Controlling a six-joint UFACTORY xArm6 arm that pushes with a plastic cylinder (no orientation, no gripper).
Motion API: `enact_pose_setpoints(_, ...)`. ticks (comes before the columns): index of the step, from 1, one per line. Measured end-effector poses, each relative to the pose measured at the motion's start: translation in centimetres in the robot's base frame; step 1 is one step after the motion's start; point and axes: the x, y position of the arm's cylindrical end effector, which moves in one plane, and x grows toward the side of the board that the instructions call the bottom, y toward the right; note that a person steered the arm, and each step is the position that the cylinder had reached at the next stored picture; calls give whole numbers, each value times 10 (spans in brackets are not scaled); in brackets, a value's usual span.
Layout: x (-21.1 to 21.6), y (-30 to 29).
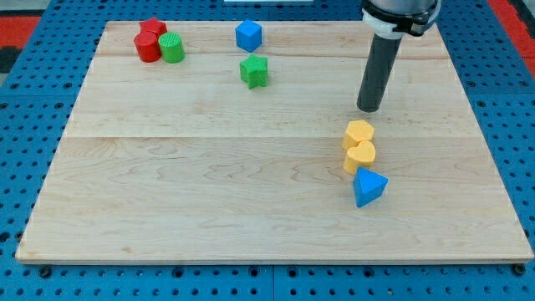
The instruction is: Push the green star to the top left side of the yellow hexagon
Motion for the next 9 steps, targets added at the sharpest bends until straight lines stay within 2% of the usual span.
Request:
enact_pose_setpoints(5,-6,-1)
enact_pose_setpoints(6,-35,-53)
enact_pose_setpoints(7,-14,-152)
enact_pose_setpoints(8,-2,-229)
enact_pose_setpoints(9,-52,-273)
